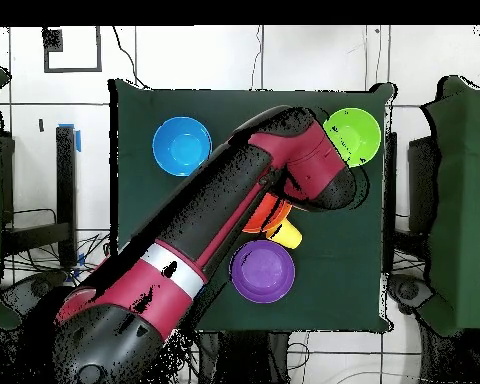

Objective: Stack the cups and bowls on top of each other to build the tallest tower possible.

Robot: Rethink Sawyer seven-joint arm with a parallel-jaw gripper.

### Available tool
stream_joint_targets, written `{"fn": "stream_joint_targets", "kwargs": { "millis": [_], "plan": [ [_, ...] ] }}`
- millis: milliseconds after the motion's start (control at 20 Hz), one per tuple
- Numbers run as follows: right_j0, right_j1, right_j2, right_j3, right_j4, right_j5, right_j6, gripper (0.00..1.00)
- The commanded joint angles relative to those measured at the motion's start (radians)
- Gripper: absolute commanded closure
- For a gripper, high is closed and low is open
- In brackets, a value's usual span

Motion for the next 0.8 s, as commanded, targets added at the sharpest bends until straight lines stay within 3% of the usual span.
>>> {"fn": "stream_joint_targets", "kwargs": {
  "millis": [50,300,800],
  "plan": [
    [0.022,0.001,0.147,0.039,0.037,0.096,-0.187,0.0],
    [0.057,0.0,0.084,0.007,-0.008,0.12,-0.165,0.0],
    [0.154,0.026,-0.116,-0.132,-0.115,0.114,0.068,0.0]
  ]
}}
